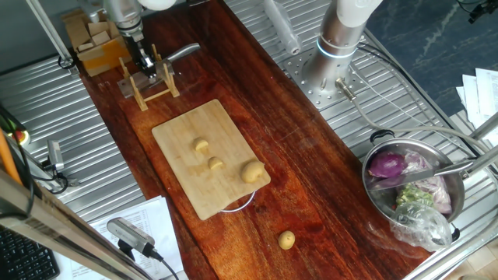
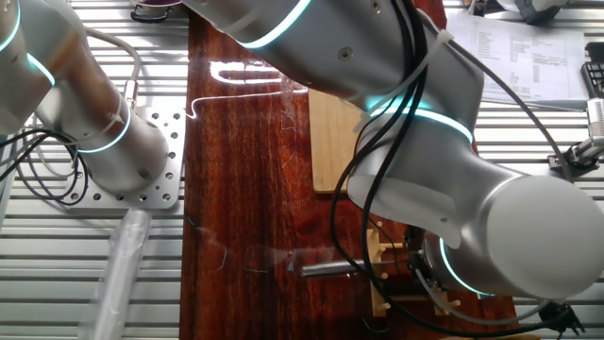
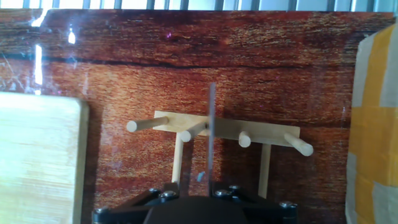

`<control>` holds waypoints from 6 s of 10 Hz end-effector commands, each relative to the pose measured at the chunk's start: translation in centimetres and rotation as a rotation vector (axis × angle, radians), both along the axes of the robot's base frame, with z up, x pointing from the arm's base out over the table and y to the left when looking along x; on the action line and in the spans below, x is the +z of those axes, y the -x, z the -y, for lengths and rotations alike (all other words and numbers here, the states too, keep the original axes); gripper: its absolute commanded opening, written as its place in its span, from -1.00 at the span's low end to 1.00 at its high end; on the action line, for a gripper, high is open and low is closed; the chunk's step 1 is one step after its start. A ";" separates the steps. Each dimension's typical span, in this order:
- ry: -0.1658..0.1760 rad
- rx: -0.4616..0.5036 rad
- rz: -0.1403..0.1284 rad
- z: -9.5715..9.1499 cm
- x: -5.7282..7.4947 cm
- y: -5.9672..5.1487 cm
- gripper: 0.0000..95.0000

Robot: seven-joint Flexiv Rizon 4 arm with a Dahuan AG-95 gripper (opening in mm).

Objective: Chop the potatoes

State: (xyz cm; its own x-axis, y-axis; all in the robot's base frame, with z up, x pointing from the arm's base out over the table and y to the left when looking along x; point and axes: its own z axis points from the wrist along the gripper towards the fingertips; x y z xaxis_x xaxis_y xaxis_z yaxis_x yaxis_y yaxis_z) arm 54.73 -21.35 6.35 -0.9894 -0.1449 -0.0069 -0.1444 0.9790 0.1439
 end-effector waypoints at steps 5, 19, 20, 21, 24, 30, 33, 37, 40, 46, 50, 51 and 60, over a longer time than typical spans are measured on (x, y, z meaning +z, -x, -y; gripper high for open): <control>0.016 0.006 -0.013 0.0 0.0 0.1 -0.60; 0.142 0.080 -0.119 -0.7 8.4 1.4 -1.00; 0.145 0.082 -0.119 -1.3 9.7 1.6 -1.00; 0.146 0.072 -0.113 -2.4 10.5 1.5 -1.00; 0.150 0.035 -0.124 -3.4 11.0 1.1 -1.00; 0.153 0.039 -0.134 -4.3 11.1 1.1 -1.00; 0.148 -0.062 -0.122 -11.4 10.9 2.0 -1.00; 0.130 0.069 -0.166 -11.3 10.9 2.0 -1.00; 0.105 0.027 -0.170 -15.4 9.8 2.0 -1.00; 0.109 0.075 -0.179 -20.8 9.2 2.1 -1.00; 0.114 0.031 -0.171 -24.3 7.5 2.2 -1.00; 0.118 0.021 -0.162 -25.3 7.1 2.5 -1.00; 0.079 -0.011 -0.146 -24.9 5.1 2.6 -1.00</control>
